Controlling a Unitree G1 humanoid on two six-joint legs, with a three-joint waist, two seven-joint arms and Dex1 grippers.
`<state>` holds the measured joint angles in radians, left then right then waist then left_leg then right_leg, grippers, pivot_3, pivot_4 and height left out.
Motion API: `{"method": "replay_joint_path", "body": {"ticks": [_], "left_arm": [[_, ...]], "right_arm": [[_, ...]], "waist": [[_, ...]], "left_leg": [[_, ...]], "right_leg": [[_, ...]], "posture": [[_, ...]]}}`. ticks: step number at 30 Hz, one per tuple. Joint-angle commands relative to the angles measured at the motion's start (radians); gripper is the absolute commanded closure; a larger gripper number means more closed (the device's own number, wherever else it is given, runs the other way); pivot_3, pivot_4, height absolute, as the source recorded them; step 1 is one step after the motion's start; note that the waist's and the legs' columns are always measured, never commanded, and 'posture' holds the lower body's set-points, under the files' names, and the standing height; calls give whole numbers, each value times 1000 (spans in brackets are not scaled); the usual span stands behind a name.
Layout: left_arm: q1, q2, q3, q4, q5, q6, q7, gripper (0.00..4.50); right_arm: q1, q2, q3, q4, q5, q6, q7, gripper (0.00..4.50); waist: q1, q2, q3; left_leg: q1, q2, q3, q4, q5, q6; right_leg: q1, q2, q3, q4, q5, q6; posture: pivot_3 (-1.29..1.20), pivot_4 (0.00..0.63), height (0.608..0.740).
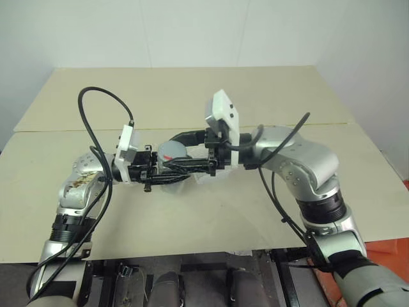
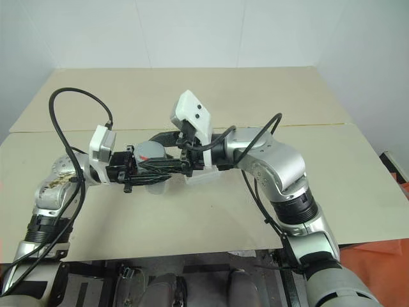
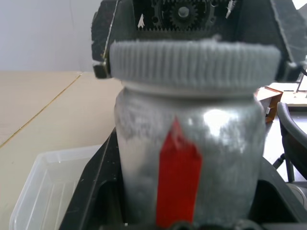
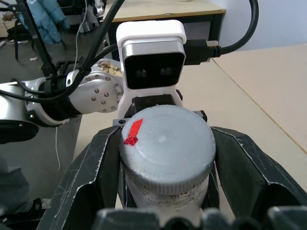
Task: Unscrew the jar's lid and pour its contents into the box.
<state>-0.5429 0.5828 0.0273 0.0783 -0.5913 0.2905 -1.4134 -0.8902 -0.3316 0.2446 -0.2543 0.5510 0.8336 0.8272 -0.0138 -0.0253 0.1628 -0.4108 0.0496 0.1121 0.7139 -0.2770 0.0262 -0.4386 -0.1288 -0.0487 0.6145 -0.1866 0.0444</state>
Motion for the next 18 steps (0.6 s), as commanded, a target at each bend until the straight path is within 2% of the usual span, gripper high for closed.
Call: {"method": "replay_joint_path", "body": {"ticks": [1,18], "left_arm": [[1,-13,-25,-47,-13,11,-14,2226],[-6,1,-9,-50,-13,22,-23,2226]], "right_arm": [[-50,38,-1,1,-45,-59,-43,1725],[-45,57,16,12,-78,-63,-21,1725]], "waist": [[0,0,0],[0,0,0]], "left_leg": [[0,0,0,0,0,0],[0,0,0,0,0,0]], "right_leg": [[0,0,0,0,0,0],[0,0,0,0,0,0]], "posture": [[0,150,740],[0,150,740]]}}
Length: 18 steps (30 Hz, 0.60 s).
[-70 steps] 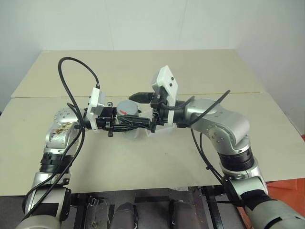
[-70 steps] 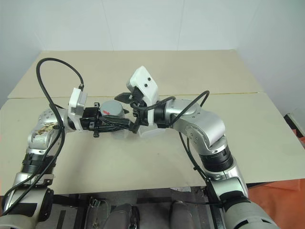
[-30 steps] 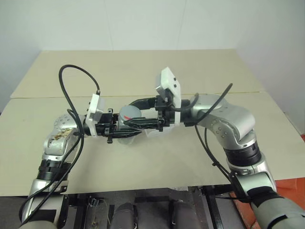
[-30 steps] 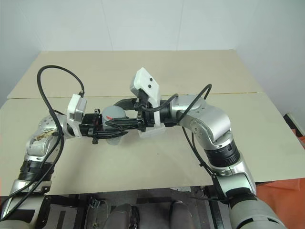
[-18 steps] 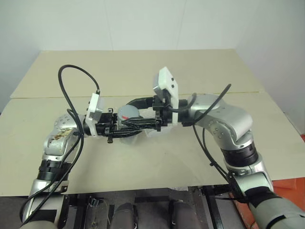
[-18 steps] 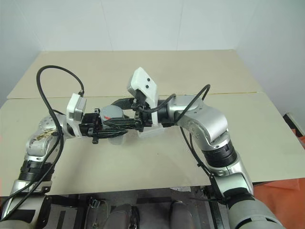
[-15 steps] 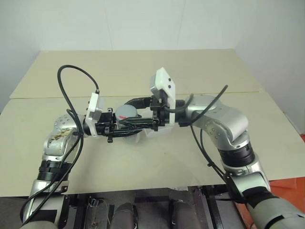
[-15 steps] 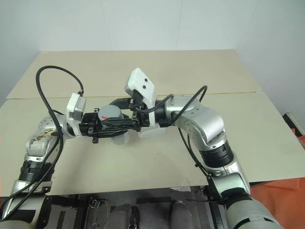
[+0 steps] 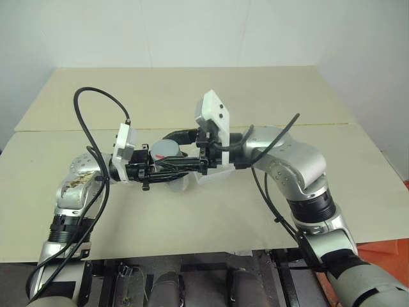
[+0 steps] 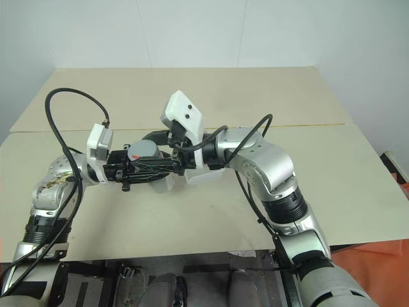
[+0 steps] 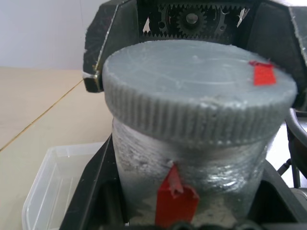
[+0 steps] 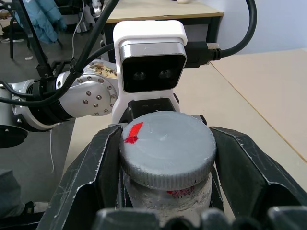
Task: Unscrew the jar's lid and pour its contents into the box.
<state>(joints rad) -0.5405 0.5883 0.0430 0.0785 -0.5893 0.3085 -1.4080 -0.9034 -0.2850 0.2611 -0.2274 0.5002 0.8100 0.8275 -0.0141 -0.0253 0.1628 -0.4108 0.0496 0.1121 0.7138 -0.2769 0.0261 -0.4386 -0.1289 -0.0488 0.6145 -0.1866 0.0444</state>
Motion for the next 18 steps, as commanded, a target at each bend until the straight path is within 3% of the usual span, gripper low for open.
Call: {"method": "replay_joint_path", "body": {"ticks": [1,10,12,16,18], "left_arm": [[-8,-3,-24,-51,-15,4,-29,2226],[-8,7,-20,-51,-17,2,-32,2226],[-9,9,-19,-49,-16,1,-34,2226],[-13,12,-20,-47,-16,0,-36,2226],[-15,13,-20,-44,-15,-1,-37,2226]], "right_arm": [[-30,9,3,-15,-31,-39,-22,1725],[-8,3,16,-26,-36,-35,-17,1725],[-5,3,17,-24,-37,-37,-17,1013],[-3,4,20,-21,-44,-35,-14,24],[-2,7,20,-19,-46,-35,-13,24]], "waist": [[0,0,0],[0,0,0],[0,0,0],[0,0,0],[0,0,0]], "left_leg": [[0,0,0,0,0,0],[0,0,0,0,0,0],[0,0,0,0,0,0],[0,0,0,0,0,0],[0,0,0,0,0,0]], "right_leg": [[0,0,0,0,0,0],[0,0,0,0,0,0],[0,0,0,0,0,0],[0,0,0,0,0,0],[0,0,0,0,0,0]], "posture": [[0,150,740],[0,150,740],[0,150,740],[0,150,740],[0,150,740]]}}
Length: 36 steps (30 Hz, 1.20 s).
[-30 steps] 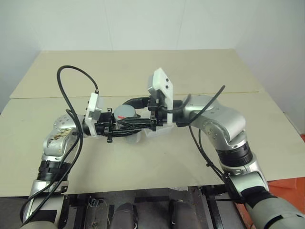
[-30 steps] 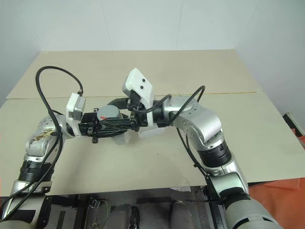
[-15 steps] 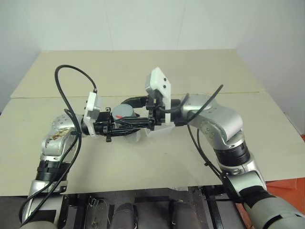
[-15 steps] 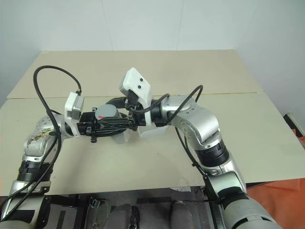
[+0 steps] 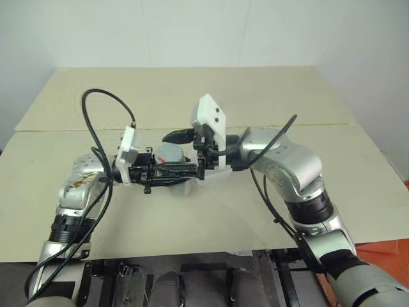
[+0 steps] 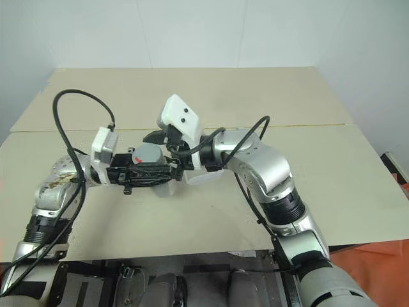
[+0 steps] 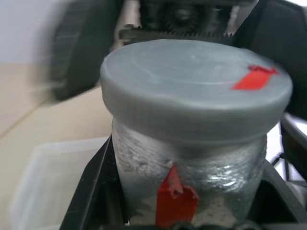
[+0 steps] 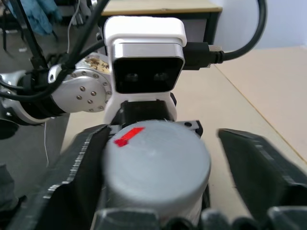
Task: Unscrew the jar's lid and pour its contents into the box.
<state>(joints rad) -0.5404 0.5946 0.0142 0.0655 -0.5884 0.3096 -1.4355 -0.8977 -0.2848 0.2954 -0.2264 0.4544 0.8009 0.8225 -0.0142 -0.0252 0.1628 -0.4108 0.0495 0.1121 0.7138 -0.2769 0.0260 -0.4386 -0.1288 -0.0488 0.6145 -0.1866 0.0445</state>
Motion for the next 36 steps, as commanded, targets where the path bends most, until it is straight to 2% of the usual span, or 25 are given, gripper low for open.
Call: {"method": "replay_joint_path", "body": {"ticks": [1,24,36], "left_arm": [[-15,7,9,-32,-16,-2,-9,2226],[-48,5,11,35,5,-25,-19,2226],[-54,2,10,45,13,-27,-24,2226]], "right_arm": [[-7,7,-15,-21,-1,-24,-8,24],[20,-52,-60,-122,45,37,-9,24],[-8,-47,-62,-138,58,89,-60,24]], "waist": [[0,0,0],[1,0,0],[1,0,0]], "left_leg": [[0,0,0,0,0,0],[0,0,0,0,0,0],[0,0,0,0,0,0]], "right_leg": [[0,0,0,0,0,0],[0,0,0,0,0,0],[0,0,0,0,0,0]], "posture": [[0,150,740],[0,150,740],[0,150,740]]}}
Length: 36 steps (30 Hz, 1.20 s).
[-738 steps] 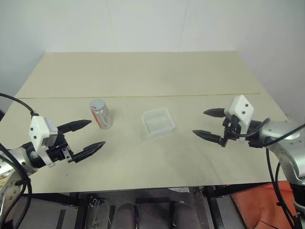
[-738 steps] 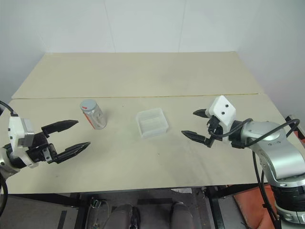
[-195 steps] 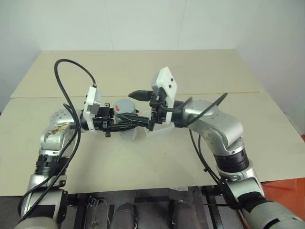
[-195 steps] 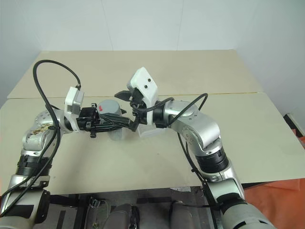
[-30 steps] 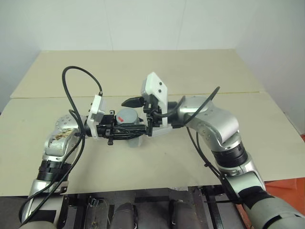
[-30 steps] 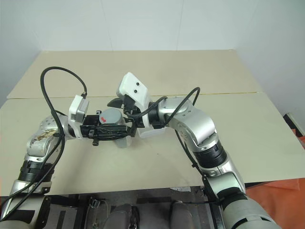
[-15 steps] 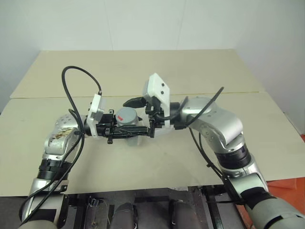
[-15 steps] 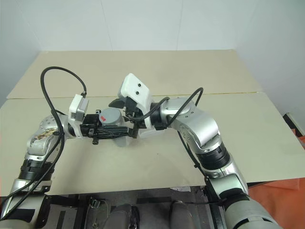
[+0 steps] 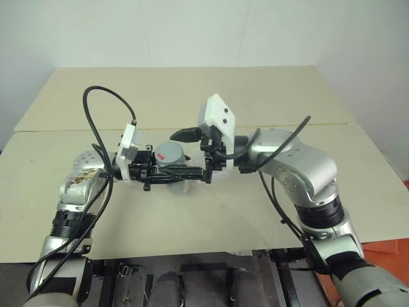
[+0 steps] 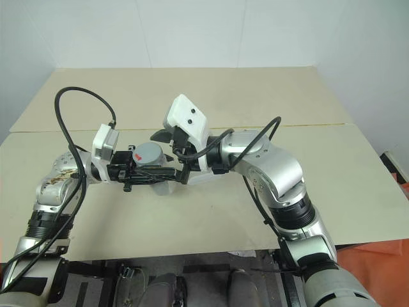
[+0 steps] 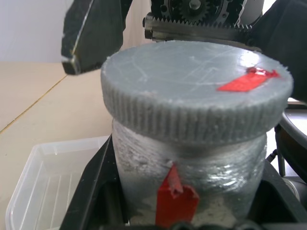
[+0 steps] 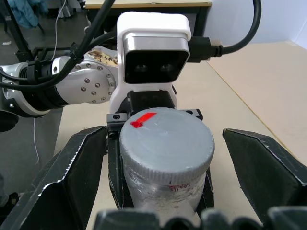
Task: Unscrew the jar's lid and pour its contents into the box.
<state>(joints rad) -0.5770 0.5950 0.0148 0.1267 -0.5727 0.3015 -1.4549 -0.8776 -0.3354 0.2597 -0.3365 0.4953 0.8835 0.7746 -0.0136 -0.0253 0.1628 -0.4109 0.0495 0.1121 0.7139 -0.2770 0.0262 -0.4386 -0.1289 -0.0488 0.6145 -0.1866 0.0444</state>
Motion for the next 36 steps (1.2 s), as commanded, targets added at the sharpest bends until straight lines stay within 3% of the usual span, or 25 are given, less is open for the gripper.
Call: {"method": "replay_joint_path", "body": {"ticks": [1,21,24,28,36], "left_arm": [[-17,2,10,-17,-2,-19,-4,2226],[-10,7,13,-24,2,-22,-3,2226],[-9,6,14,-24,5,-21,-4,2226],[-8,6,15,-26,8,-21,-6,2226],[-6,9,16,-26,10,-22,-5,2226]], "right_arm": [[-30,4,-26,-25,18,8,-12,24],[-52,4,-27,-11,30,29,-11,24],[-52,0,-25,-12,35,30,-11,619],[-52,0,-25,-13,37,32,-13,1731],[-56,-4,-26,-10,39,32,-11,1733]], "waist": [[0,0,0],[0,0,0],[0,0,0],[0,0,0],[0,0,0]], "left_leg": [[0,0,0,0,0,0],[0,0,0,0,0,0],[0,0,0,0,0,0],[0,0,0,0,0,0],[0,0,0,0,0,0]], "right_leg": [[0,0,0,0,0,0],[0,0,0,0,0,0],[0,0,0,0,0,0],[0,0,0,0,0,0],[0,0,0,0,0,0]], "posture": [[0,150,740],[0,150,740],[0,150,740],[0,150,740],[0,150,740]]}}
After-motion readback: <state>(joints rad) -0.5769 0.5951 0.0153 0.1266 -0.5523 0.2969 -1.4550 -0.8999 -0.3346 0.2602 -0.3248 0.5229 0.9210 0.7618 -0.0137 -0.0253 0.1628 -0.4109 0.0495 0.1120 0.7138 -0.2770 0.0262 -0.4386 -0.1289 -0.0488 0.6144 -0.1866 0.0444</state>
